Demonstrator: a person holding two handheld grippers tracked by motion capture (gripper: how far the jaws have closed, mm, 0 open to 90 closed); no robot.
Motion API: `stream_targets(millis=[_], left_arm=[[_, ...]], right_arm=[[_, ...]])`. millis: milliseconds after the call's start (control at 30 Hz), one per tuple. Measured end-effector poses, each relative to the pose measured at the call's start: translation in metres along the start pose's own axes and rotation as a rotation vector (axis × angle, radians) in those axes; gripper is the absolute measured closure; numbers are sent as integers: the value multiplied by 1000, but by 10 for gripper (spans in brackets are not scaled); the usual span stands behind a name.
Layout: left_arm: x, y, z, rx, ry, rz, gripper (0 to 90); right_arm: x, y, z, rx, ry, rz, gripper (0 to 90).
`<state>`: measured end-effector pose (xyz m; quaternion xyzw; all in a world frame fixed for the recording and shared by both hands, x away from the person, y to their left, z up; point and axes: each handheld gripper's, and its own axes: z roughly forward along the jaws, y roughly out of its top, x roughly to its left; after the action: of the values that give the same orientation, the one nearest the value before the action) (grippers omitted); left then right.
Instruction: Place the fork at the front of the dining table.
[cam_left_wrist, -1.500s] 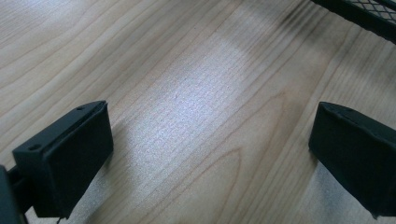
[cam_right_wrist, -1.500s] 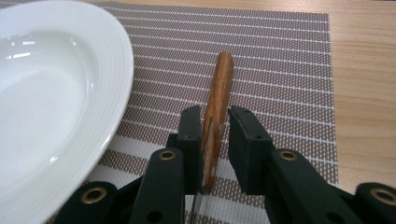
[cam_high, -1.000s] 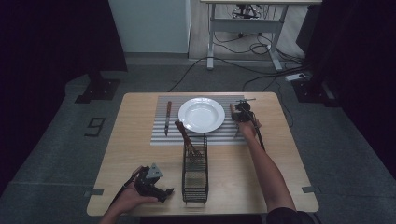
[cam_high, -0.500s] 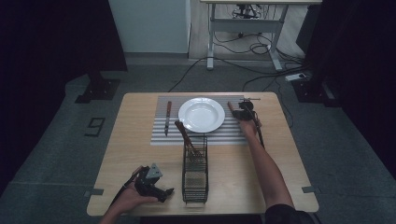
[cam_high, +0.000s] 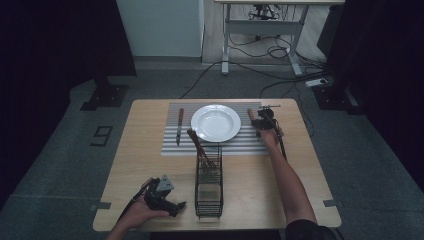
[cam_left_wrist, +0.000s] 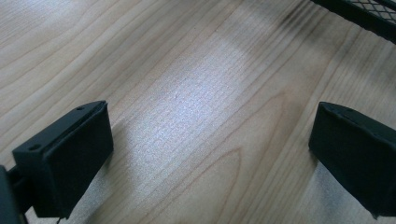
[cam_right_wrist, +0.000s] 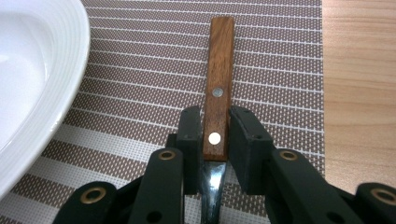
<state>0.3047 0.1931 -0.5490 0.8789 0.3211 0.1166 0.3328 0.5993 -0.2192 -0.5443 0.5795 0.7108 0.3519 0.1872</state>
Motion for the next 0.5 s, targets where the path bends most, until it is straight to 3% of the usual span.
stream_targets(millis=[167, 267, 400, 467, 500], left_arm=[[0, 0, 0, 0, -2, 3, 0], [0, 0, 0, 0, -2, 3, 0], [0, 0, 0, 0, -2, 3, 0], [0, 0, 0, 0, -3, 4, 0], [0, 0, 0, 0, -3, 4, 0]], right_arm=[[1, 1, -5, 3, 13, -2, 707], [1, 1, -11, -9, 30, -22, 630], [3, 1, -22, -30, 94, -20, 591], [6, -3, -28, -53, 71, -46, 546], [6, -4, -30, -32, 81, -51, 534]])
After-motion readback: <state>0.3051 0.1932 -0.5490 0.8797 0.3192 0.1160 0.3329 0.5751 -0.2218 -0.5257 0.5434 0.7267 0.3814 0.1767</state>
